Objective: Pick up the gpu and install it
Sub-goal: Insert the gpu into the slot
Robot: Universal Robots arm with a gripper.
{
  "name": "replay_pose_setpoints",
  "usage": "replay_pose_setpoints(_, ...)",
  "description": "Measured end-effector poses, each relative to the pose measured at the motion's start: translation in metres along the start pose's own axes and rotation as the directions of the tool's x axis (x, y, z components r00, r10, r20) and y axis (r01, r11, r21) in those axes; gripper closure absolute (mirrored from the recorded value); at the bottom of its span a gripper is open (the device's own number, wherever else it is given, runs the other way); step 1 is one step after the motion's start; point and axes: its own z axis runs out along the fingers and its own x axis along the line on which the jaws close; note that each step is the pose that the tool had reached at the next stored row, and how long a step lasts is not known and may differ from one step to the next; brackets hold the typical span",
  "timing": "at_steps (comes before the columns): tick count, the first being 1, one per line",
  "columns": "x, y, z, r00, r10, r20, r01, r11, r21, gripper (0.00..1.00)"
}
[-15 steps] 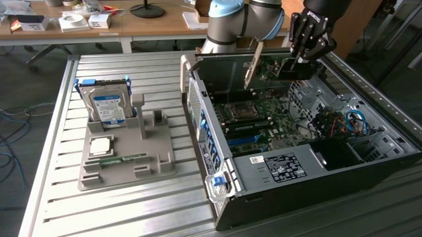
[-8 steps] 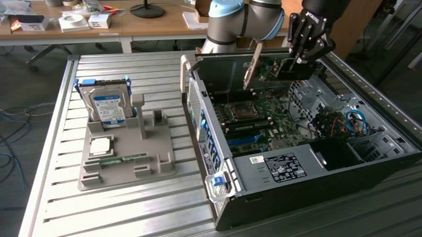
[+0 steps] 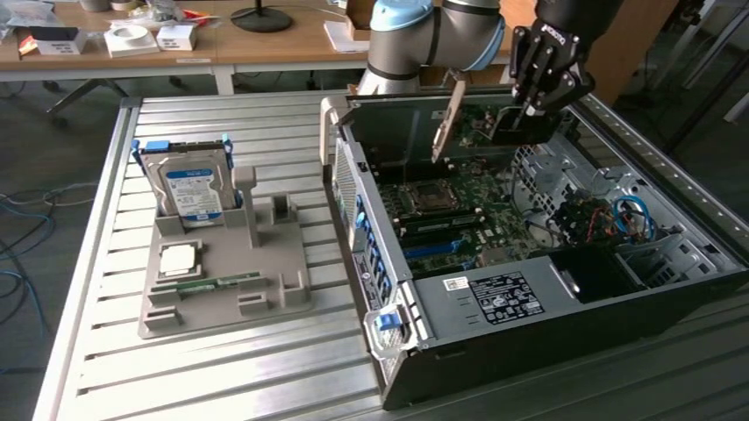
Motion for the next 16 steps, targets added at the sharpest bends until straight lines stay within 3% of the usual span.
replay_pose_setpoints(16, 0.003, 0.0032, 0.0065, 0.9998, -0.019, -0.0008, 0.019, 0.9998, -0.0003, 0.74)
